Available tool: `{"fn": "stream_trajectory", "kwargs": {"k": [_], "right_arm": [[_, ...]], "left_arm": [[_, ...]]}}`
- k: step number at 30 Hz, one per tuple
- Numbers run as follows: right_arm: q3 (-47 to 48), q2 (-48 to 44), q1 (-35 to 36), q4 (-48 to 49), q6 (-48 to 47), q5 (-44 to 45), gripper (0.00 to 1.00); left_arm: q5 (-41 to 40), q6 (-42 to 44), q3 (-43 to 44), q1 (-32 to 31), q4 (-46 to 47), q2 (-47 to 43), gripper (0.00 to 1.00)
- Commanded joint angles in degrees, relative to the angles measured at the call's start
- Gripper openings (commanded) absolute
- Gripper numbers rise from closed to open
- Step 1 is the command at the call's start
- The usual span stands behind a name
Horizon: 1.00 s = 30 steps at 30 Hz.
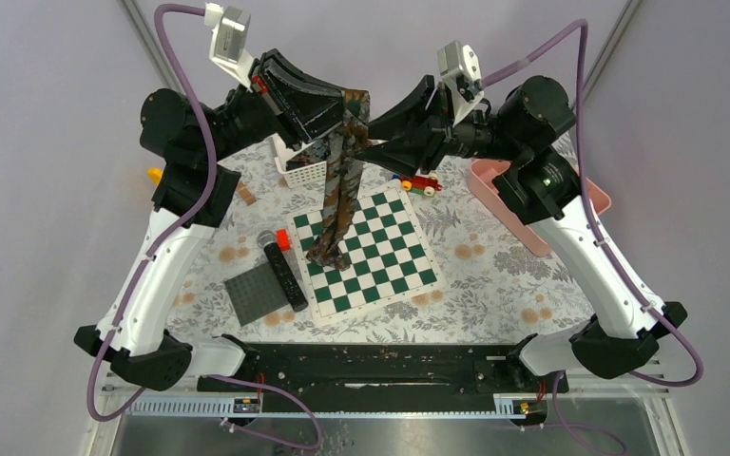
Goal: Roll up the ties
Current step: Flatten out the tie at the center of the board.
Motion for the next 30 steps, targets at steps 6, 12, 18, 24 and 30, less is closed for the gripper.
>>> {"fn": "stream_trajectory", "kwargs": {"k": [6,12,18,24,30], "right_arm": [[0.5,-0.4,-0.3,2.7,1.0,-1.2,0.28],[0.1,-1.1,-0.3,2.8,0.9,-0.4,0.03],[0.2,-2.1,-0.3,3.2,1.1,0.0,0.0],[1.0,-2.9,-0.3,3.1,1.3,-0.4,0.0],[2.9,-2.6,-0.3,1.6,1.0,-0.4,0.0]], "left_arm": [[0.8,1.0,1.4,-0.5,1.8,-0.2,0.0],[0.1,1.8,0.6,-0.5,1.4,-0.8,0.0],[-0.1,2.4,0.1,-0.5,1.2,-1.0,0.0],[-0.3,3.0,-0.4,-0.6,1.0,-0.7,0.07],[0.0,3.3,-0.6,-1.1,1.1,-0.6,0.15]]}}
